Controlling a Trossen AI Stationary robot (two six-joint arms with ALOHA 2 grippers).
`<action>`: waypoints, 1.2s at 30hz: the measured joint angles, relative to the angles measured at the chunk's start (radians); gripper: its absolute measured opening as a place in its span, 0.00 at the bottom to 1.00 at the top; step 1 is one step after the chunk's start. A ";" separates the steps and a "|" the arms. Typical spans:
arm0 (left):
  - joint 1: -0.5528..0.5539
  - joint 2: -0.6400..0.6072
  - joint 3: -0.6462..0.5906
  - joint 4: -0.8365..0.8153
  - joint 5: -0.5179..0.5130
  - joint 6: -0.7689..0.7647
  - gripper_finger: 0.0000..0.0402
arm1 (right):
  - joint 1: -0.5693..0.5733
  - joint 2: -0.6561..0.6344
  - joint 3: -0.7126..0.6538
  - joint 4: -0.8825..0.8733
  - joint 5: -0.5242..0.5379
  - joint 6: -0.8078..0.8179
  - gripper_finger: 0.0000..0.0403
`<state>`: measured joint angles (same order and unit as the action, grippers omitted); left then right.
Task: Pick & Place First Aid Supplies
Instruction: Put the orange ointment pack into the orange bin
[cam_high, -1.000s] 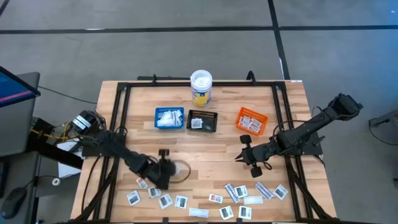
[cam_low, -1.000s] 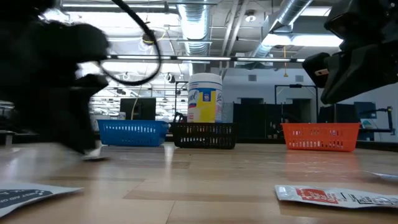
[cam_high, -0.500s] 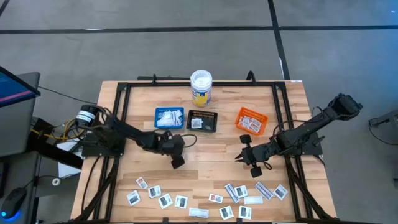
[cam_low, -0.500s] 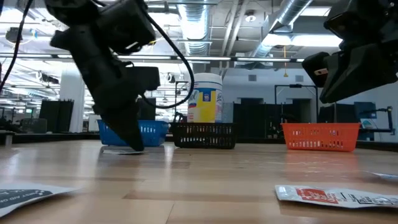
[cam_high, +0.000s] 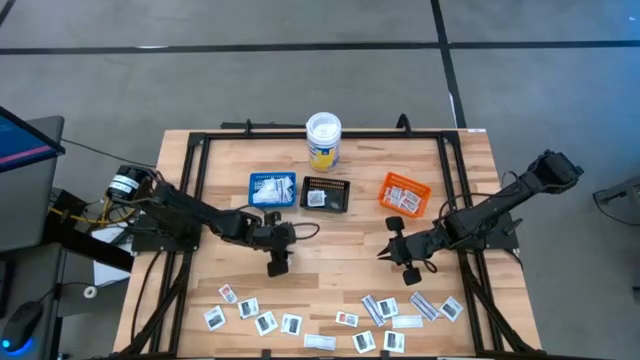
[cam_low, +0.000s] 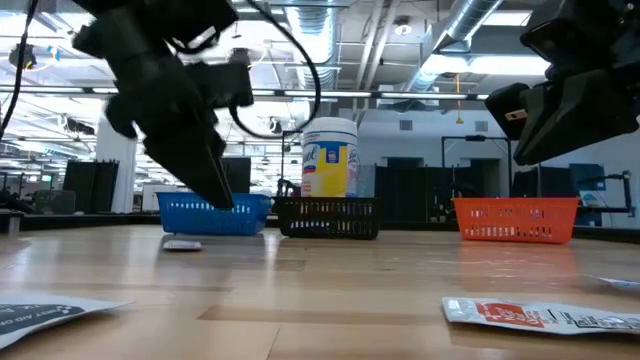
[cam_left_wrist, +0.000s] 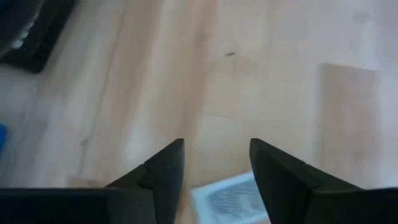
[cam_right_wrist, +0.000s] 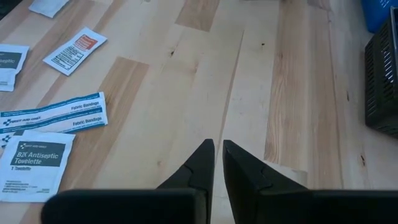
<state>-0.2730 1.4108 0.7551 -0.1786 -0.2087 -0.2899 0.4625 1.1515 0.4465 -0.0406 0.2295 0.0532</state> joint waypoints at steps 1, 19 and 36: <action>-0.011 -0.008 0.000 0.000 0.002 0.002 0.47 | 0.000 0.000 0.000 0.000 0.000 0.001 0.07; -0.055 0.050 0.000 -0.171 -0.103 -0.186 0.50 | 0.000 0.000 0.000 -0.004 0.000 0.026 0.07; -0.052 0.044 -0.064 -0.131 0.003 -0.255 0.30 | 0.000 0.000 0.000 -0.001 0.001 0.026 0.07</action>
<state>-0.3250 1.4545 0.6908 -0.3095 -0.2054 -0.5446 0.4625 1.1515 0.4465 -0.0414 0.2305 0.0795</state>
